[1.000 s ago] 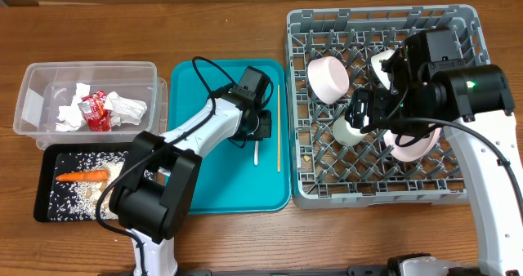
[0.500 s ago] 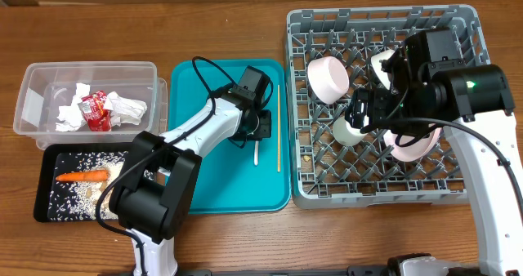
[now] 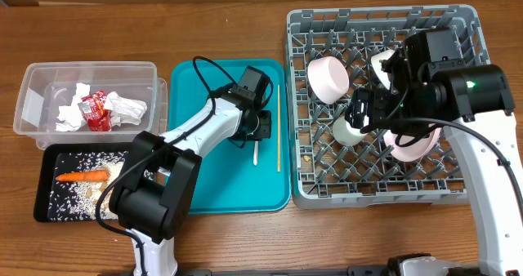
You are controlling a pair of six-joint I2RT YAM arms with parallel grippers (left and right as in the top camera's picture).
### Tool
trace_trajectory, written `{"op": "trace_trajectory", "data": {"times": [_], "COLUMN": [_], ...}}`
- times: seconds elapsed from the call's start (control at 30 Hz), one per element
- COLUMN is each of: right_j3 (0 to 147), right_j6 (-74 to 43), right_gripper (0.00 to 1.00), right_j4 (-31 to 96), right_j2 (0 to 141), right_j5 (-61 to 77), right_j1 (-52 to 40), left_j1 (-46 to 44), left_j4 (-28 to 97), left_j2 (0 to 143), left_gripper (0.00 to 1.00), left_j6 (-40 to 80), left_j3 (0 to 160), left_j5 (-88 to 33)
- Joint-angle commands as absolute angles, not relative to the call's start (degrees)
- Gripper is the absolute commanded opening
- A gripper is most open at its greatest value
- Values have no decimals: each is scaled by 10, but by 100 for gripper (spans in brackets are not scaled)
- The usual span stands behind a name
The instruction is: Sort waste into correct bins and load items into the dishwasher
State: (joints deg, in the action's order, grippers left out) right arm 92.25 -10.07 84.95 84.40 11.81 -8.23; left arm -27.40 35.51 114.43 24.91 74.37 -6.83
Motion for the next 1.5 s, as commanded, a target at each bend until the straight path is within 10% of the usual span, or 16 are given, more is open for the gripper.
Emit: {"op": "trace_trajectory", "data": {"times": [0.0, 1.23, 1.33, 1.47], "right_j3": [937, 937, 937, 937], "right_j6": [-100, -101, -100, -101], "right_gripper": [100, 100, 100, 100], "right_j4": [847, 847, 847, 847], "right_j2": [841, 841, 841, 841], "right_j5": [121, 121, 121, 121], "right_j1": [-80, -80, -80, -80], "left_j1": [-273, -273, -273, -273], "left_j4": [364, 331, 333, 333], "left_j2": [1169, 1169, 1169, 1169], "left_gripper": [4, 4, 26, 28], "left_j6": [227, 234, 233, 224], "left_j3": [736, 736, 736, 736], "left_j5": [-54, -64, -64, -64]}}
